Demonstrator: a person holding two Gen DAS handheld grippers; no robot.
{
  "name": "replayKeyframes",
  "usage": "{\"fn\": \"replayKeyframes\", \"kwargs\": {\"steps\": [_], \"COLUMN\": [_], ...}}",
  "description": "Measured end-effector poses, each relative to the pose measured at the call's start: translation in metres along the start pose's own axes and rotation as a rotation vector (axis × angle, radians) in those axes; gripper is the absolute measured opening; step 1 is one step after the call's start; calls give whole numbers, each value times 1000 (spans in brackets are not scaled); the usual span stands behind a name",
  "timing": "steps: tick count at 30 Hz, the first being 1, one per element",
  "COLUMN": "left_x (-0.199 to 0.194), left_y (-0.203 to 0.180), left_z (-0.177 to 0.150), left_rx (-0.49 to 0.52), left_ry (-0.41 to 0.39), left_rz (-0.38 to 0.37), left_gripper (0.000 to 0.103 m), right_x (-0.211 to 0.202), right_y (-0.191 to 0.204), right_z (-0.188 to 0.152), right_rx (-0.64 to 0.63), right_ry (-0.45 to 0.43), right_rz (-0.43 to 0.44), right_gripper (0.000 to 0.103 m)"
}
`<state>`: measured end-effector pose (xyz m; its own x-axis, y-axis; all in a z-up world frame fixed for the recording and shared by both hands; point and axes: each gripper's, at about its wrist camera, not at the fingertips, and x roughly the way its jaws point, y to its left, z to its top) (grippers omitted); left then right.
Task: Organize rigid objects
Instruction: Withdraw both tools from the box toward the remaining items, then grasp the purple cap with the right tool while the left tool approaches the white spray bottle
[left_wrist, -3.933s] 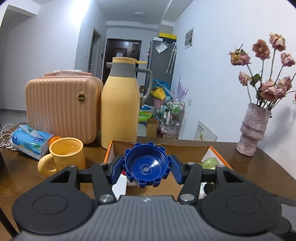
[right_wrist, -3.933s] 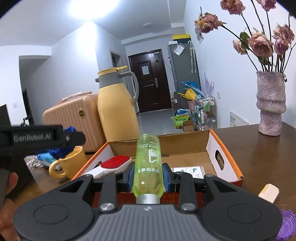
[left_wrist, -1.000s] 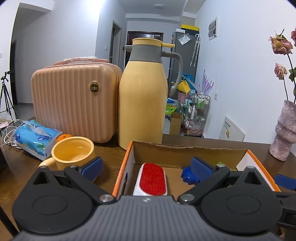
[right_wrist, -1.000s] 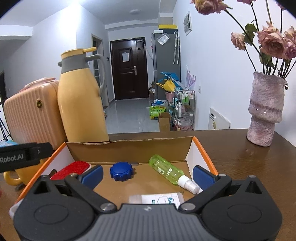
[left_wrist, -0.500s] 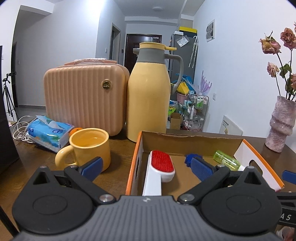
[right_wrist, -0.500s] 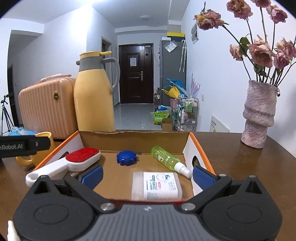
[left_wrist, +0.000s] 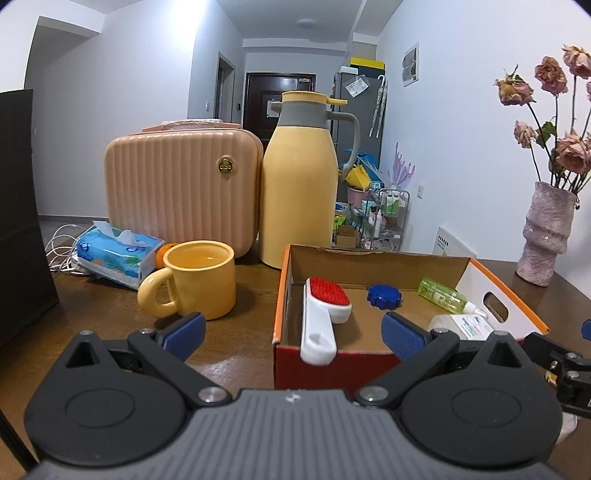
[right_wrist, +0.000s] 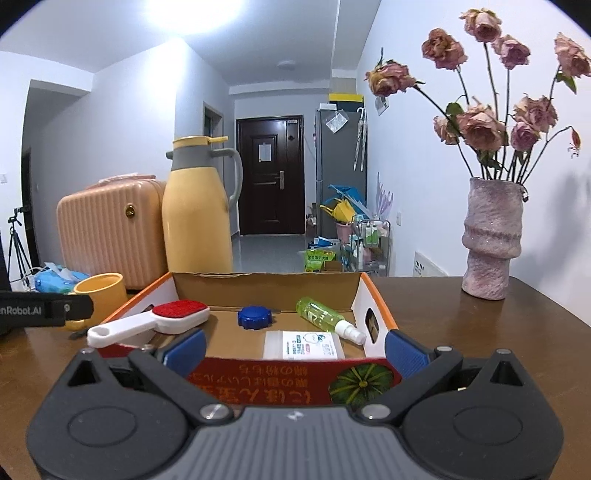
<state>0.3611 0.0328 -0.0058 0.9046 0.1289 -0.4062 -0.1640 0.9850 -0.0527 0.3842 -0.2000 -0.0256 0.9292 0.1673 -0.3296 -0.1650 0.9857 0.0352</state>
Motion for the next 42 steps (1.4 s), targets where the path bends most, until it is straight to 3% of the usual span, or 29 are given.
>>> {"fn": "replayKeyframes", "kwargs": {"steps": [13,25,42], "left_x": [-35,-56,-48], "left_y": [18,21,29], "left_z": [-24,-50,-59], "left_rx": [-17,9,-20], "left_ry": [-5,-3,28], "left_rz": [-26,-24,30], "left_gripper": [103,103,103], "right_x": [-48,-94,-97], "right_y": [-23,-55,-117], "right_z": [-35,-66,-76], "right_rx": [27,-26,-70], "right_ry": [4,14,86], "right_rz": [-8,-70,-190], "right_gripper": [103,103,103]}}
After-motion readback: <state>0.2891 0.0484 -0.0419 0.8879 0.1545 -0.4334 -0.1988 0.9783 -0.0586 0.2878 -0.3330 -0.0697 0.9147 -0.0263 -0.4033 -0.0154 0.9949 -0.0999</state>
